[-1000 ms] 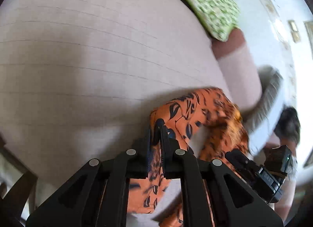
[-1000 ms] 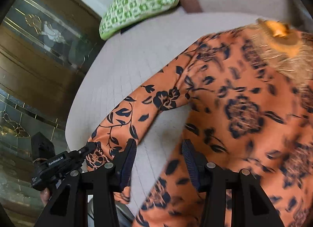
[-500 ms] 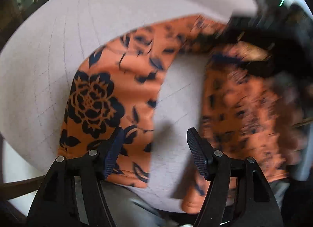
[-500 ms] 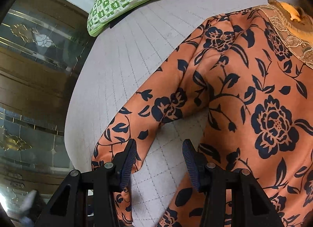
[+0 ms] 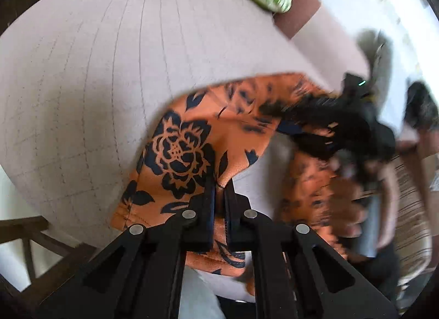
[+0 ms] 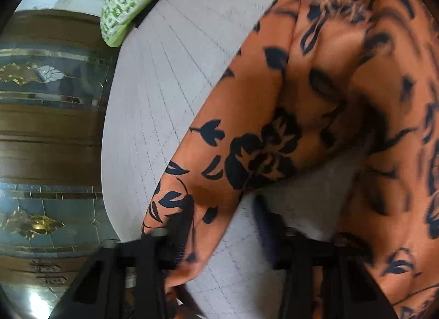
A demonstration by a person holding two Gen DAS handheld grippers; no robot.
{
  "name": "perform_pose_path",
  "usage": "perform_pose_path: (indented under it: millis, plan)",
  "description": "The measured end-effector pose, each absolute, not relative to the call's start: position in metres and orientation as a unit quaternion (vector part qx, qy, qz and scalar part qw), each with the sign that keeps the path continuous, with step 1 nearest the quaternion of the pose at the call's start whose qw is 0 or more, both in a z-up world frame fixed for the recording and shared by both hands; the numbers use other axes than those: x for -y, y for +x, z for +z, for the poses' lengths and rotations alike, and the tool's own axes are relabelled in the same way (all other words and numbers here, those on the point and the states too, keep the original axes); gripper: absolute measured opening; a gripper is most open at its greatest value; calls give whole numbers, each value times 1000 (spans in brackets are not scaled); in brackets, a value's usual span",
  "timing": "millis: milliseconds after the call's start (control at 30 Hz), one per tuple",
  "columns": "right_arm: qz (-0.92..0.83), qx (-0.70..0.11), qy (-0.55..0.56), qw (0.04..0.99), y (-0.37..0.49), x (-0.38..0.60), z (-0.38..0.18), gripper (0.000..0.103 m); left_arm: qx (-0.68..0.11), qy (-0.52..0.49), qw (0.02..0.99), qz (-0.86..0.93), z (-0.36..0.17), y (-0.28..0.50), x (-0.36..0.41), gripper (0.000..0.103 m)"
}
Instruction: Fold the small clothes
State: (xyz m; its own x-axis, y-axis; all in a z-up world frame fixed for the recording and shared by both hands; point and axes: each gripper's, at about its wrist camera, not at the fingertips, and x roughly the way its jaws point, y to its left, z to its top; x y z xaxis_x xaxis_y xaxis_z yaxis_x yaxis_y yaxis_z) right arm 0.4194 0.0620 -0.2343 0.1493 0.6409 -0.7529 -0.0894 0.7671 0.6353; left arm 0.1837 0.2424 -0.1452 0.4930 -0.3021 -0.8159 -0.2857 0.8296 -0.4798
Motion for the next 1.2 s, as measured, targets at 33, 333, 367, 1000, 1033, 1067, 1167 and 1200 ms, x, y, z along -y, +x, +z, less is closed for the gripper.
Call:
perform_pose_path:
  millis: [33,333,367,1000,1033,1067,1167,1200]
  plan:
    - [260,-601,223,722,418,-67,-230,15,-497,-296,816,-14,-137,181,-240,4]
    - [290,-510,215,781,372,-9,-105,5,-442,-256,839,-187,-39,150,-145,4]
    - [292,-503,214,785,365,4,-95,5,-442,-243,836,-215,-32,146,-125,4]
    - [187,-493,318,787,302,281,-206,9,-567,-165,754,-289,-121,151,42,33]
    - [192,-484,320,792,293,284,-201,13,-561,-168,765,-267,-118,151,31,45]
    - [196,-475,322,795,282,286,-198,29,-553,-171,778,-245,-119,150,17,48]
    - [192,-457,324,806,233,286,-193,57,-544,-165,800,-191,-124,157,-17,50]
    - [196,-462,319,804,220,286,-194,57,-548,-169,800,-177,-127,160,-27,50]
